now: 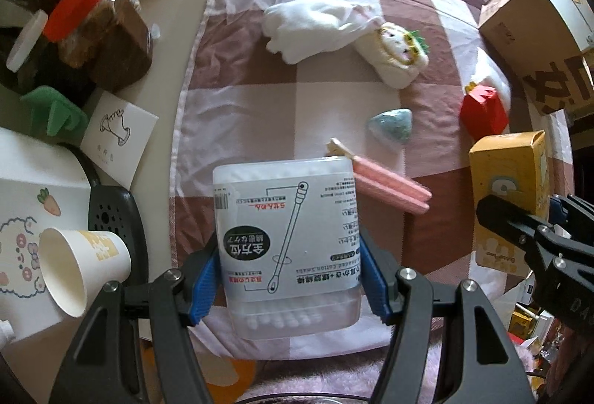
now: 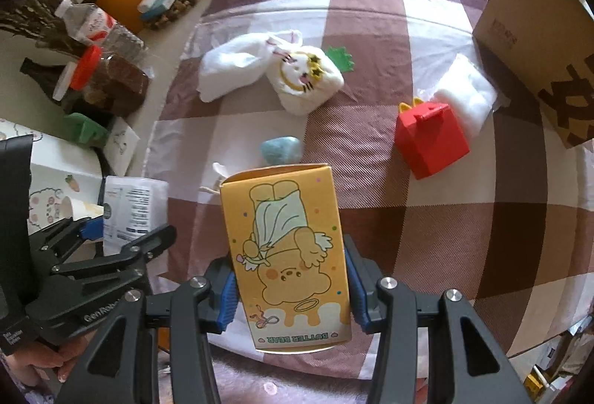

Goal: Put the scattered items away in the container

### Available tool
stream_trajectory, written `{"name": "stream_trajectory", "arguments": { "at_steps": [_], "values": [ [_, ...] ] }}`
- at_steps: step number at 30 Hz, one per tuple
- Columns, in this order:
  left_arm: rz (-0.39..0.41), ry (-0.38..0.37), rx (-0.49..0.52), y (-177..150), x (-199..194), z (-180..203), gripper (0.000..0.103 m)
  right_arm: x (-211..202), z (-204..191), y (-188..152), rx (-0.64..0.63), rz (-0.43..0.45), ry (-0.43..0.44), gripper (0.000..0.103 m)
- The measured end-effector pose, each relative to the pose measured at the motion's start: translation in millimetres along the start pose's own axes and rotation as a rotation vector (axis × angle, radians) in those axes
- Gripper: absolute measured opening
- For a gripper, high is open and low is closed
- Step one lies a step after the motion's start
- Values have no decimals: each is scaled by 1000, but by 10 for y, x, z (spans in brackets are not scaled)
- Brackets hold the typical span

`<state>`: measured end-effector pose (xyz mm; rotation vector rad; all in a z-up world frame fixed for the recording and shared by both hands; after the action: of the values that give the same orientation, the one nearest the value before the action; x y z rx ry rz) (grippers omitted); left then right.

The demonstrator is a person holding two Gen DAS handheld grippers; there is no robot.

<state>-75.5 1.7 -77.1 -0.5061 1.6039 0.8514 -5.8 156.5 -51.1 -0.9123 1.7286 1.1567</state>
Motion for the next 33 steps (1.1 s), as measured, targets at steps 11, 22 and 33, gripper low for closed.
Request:
{"name": "stream_trajectory", "arguments": {
  "at_steps": [11,22,33],
  "values": [
    [40,-8,54,224,-137,194,66,-246,-20,58,-18,46,-15,49],
    [52,-28,113,337,-163,502,66,-394,166,40,4,63,-38,49],
    [78,-38,-46,462,-138,858,66,-486,485,-23,66,76,-65,49]
  ]
}}
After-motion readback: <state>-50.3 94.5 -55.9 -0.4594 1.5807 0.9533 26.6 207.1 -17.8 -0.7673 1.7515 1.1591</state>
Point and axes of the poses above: each gripper's, at about its wrist camera, not at the fingertips, and x roughly the way its jaws point, z to its right, y to its top, the point moved 6 cm from there along x, roughly the way its jaws point, and after that the axes turned 10 degrees about z, right-handed, at the moved point
